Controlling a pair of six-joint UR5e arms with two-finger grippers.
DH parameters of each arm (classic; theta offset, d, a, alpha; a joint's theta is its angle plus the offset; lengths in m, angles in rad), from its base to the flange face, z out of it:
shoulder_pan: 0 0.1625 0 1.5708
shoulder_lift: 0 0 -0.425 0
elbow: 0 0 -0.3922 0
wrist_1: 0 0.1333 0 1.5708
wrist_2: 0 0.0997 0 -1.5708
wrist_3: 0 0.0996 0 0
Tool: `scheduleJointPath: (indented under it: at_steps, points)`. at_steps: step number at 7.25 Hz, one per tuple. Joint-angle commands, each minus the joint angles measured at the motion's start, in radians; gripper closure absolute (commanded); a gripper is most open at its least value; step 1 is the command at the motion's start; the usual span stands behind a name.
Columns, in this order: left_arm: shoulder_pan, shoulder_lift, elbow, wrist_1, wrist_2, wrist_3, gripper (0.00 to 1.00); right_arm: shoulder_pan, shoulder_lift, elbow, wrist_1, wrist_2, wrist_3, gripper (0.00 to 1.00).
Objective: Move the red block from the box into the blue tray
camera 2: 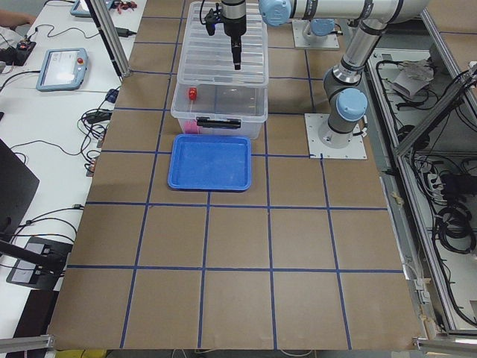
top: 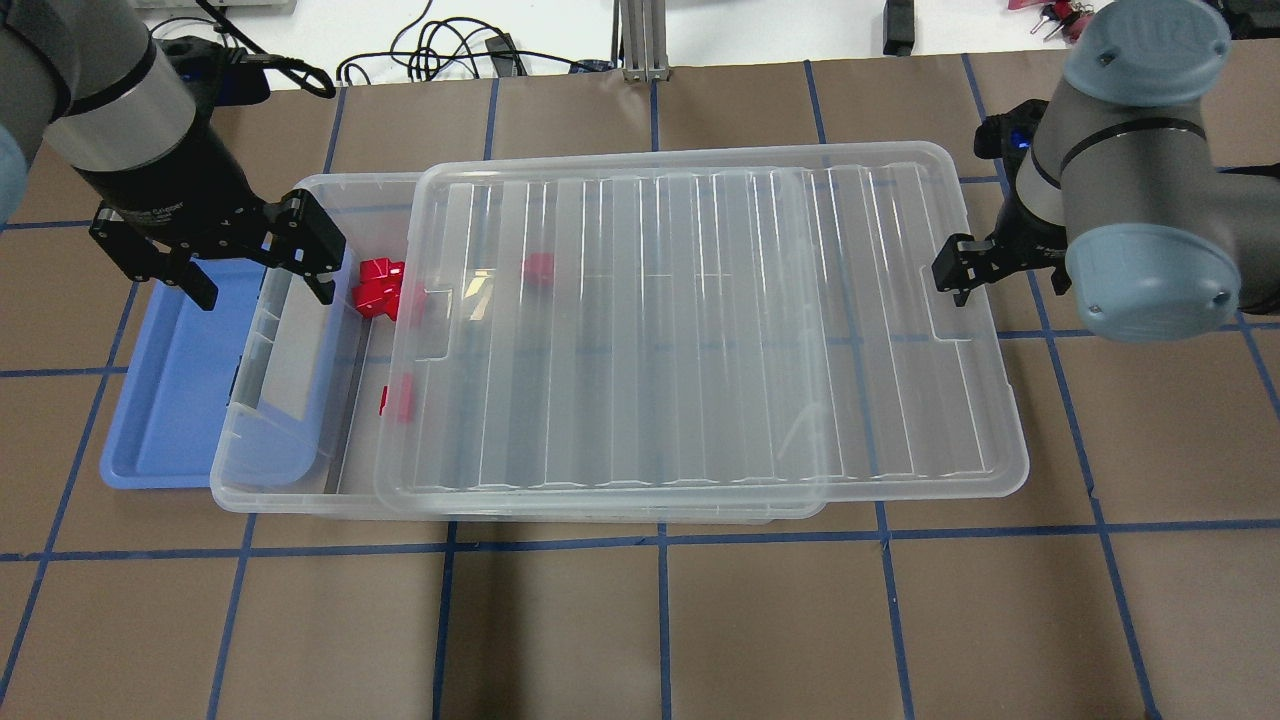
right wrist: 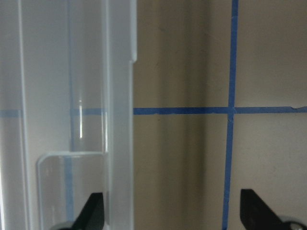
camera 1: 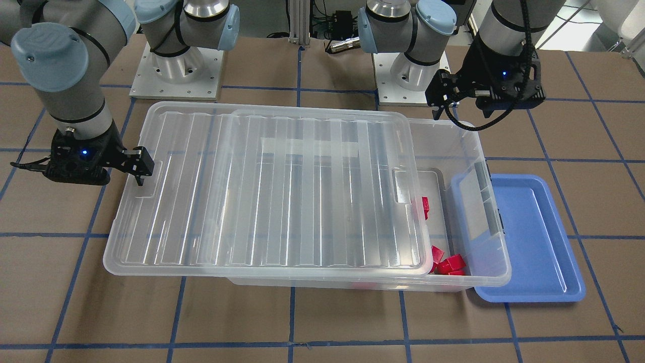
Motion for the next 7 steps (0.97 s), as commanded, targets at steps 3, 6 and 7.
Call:
scheduleJointPath:
  at_steps: [3, 6, 7]
  points:
    - [0.096, -0.032, -0.16, 0.232, -0.004, 0.139, 0.0, -0.069, -0.001, -0.004, 0.004, -0.01, -0.065, 0.0]
    - [0.063, -0.07, -0.207, 0.342, -0.012, 0.131, 0.0, -0.111, -0.013, -0.003, 0.007, -0.01, -0.113, 0.0]
    - [0.062, -0.089, -0.222, 0.345, -0.012, 0.133, 0.03, -0.116, -0.013, -0.004, 0.007, -0.034, -0.113, 0.0]
